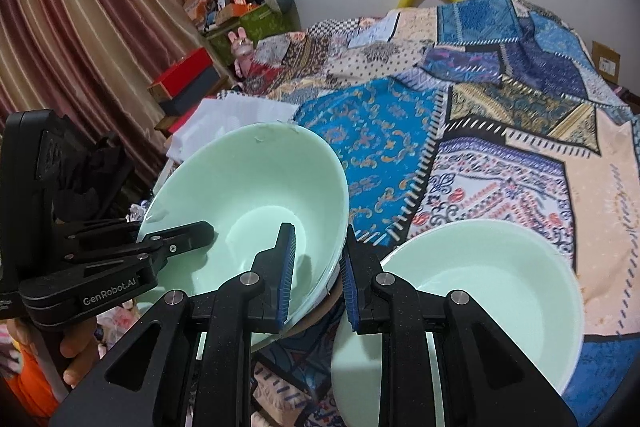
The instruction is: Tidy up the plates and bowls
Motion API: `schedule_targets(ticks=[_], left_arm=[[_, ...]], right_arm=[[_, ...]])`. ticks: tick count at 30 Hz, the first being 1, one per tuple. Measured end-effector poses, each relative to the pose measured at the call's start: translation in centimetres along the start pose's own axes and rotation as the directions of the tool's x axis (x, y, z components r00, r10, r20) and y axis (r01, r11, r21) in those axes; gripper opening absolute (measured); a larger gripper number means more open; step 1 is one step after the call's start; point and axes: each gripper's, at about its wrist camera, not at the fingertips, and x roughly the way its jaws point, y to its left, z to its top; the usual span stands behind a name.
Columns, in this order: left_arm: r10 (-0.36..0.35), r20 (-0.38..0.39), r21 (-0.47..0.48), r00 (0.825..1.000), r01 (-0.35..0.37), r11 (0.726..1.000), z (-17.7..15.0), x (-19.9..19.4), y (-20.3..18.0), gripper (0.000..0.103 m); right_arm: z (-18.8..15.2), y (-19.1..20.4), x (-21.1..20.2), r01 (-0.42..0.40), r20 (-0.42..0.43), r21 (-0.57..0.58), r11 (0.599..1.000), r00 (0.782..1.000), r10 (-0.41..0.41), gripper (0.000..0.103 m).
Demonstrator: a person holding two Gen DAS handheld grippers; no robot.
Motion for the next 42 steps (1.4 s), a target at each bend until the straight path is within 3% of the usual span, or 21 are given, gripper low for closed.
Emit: schedule_targets(ticks=[8, 16, 24, 31, 42], left_arm=[[0.009, -0.039, -0.020, 0.999, -0.009, 1.000, -0.3, 1.9, 1.7, 0.014], [0.021, -0.031, -0.004, 0.999, -0.021, 1.000, -0.4, 2.5, 2.3, 0.014], [0.021, -0.025, 0.018, 0.999, -0.020, 1.000, -0.6, 2.5, 2.1, 0.014], [0.031, -0.031, 0.026, 0.999, -0.031, 0.999, -0.8, 2.4, 1.8, 0.014], [0.017, -0.028, 0.010, 0.999, -0.017, 1.000, -0.8, 1.7, 1.9, 0.015]], right_arm=[[-0.4, 0.4, 2.6, -0.010, -0.057, 0.001, 1.000, 0.998, 0.010, 0.020], [-0.6, 0.4, 4.1, -0.013, -0.095, 0.007, 1.000, 0.995, 0.014, 0.020], [-0.6, 0.5, 4.1, -0.024, -0.104, -0.003, 1.000, 0.994, 0.024, 0.022], [-0.7, 0.8, 3.8, 0.027, -0.108, -0.048, 0.998, 0.994, -0.032, 0.023], [-0.9, 0.6, 3.6, 0.036, -0.105, -0.060, 0.998, 0.994, -0.043, 0.023]])
